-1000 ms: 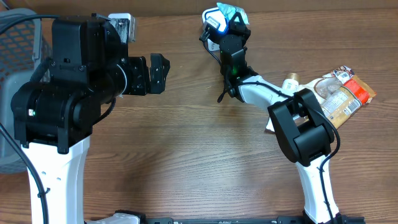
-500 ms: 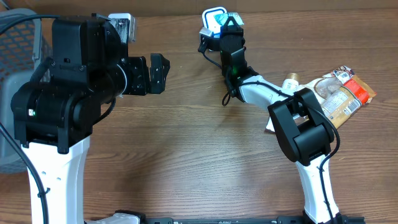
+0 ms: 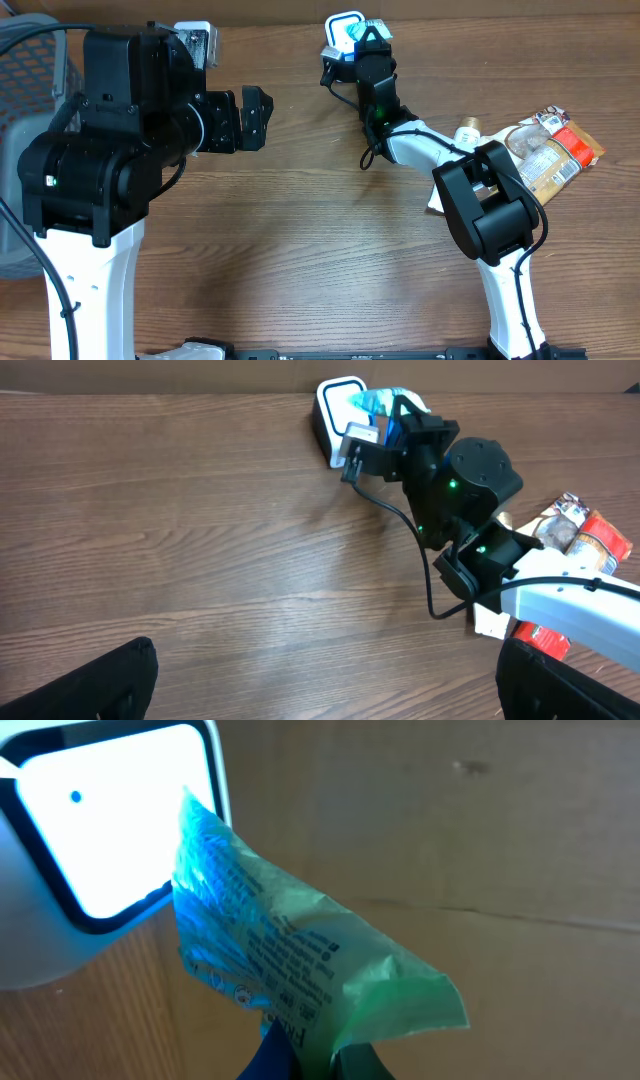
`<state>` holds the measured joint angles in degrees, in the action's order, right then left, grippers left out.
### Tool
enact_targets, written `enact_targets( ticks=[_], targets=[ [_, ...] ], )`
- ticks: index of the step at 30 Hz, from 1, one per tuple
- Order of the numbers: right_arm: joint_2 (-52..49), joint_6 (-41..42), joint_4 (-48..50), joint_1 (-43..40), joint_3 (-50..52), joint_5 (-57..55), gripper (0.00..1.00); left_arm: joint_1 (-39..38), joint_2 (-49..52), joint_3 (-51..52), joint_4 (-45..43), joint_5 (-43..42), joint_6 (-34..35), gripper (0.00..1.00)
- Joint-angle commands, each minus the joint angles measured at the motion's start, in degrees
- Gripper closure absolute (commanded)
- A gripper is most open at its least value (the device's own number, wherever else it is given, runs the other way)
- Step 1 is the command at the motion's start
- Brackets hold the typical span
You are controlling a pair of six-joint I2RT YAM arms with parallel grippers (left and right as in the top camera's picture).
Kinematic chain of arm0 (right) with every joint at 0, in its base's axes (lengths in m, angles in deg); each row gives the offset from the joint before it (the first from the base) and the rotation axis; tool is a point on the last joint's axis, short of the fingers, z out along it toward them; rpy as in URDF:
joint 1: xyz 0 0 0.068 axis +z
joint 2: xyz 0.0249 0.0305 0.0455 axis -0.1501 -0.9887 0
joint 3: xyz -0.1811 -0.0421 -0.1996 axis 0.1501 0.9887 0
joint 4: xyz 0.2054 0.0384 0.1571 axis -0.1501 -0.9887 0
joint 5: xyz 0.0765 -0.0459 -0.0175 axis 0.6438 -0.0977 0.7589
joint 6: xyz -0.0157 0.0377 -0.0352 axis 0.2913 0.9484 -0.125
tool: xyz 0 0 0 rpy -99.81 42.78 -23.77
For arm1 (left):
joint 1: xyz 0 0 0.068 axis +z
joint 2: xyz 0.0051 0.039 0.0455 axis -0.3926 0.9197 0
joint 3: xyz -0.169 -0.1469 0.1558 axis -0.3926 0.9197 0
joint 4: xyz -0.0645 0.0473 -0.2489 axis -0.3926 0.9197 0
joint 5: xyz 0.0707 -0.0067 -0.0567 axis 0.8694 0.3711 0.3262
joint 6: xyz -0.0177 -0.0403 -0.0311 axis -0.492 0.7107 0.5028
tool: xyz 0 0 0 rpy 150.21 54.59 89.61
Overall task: Scan the item barcode
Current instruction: 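Hold the mint-green pack over the scanner window, then carry the pack right and drop it onto the scanned pile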
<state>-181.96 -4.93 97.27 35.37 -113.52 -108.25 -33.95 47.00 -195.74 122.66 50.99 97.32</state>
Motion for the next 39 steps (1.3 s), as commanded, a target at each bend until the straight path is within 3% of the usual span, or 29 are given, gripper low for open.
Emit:
enact_targets(
  ticks=[1, 5, 10, 15, 22, 29, 35, 39],
  targets=[
    [-0.1, 1.8, -1.2, -0.2, -0.9, 0.9, 0.96, -0.1, 0.1, -0.2, -0.2, -0.2, -1.2, 0.01],
    [-0.1, 1.8, -2.1, -0.2, -0.9, 0.7, 0.96, -0.1, 0.1, -0.2, -0.2, -0.2, -1.2, 0.0],
    [0.4, 1.8, 8.3, 0.6, -0.9, -1.7, 0.96, -0.1, 0.1, -0.2, -0.2, -0.2, -1.2, 0.0],
    [4.8, 7.4, 3.6, 1.3, -0.9, -4.6, 0.96, -0.1, 0.1, -0.2, -0.2, -0.2, -1.3, 0.01],
    [19.5, 37.6, -15.6, 2.5, -0.9, -8.0, 0.96, -0.1, 0.1, -0.2, -0.2, -0.2, -1.2, 0.0],
    [40.7, 79.9, -49.9, 0.8, -0.9, 18.1, 0.96, -0.1, 0.1, -0.2, -0.2, -0.2, -1.2, 0.0],
    [55.3, 107.3, -72.1, -10.8, -0.9, 34.4, 0.96, -0.1, 0.1, -0.2, -0.2, -0.2, -1.2, 0.0],
    [60.5, 117.0, -84.8, -23.6, -0.9, 39.3, 0.96, -0.1, 0.1, -0.2, -0.2, -0.2, -1.2, 0.01]
  ],
)
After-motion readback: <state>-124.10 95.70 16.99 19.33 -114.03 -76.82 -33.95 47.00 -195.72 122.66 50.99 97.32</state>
